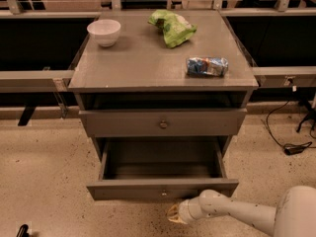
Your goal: Close middle drawer
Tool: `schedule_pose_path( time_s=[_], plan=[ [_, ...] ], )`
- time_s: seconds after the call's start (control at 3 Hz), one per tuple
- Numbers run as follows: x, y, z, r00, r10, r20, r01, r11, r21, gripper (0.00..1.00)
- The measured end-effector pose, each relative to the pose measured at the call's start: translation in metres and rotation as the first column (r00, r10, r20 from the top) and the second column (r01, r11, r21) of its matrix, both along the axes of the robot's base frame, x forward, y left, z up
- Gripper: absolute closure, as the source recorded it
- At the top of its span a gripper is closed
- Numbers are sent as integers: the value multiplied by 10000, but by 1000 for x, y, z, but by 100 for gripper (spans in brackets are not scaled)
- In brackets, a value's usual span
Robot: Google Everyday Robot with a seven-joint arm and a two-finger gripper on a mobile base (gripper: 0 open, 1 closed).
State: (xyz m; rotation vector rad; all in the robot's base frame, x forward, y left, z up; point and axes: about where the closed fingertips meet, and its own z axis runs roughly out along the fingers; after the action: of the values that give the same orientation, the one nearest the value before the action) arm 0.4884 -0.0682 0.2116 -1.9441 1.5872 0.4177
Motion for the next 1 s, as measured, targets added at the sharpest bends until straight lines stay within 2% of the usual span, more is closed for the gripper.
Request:
schedule_pose_path(
  time_s=[0.33, 0.67, 1.0],
  plan=[
    [-7, 8, -14, 9988, 243, -416, -239, 9997, 111, 100],
    [-17, 10, -24, 9950, 153, -985, -139, 9998, 155, 100],
    [-20, 3, -23, 9824, -300, -1842, 334, 9993, 153, 100]
  ],
)
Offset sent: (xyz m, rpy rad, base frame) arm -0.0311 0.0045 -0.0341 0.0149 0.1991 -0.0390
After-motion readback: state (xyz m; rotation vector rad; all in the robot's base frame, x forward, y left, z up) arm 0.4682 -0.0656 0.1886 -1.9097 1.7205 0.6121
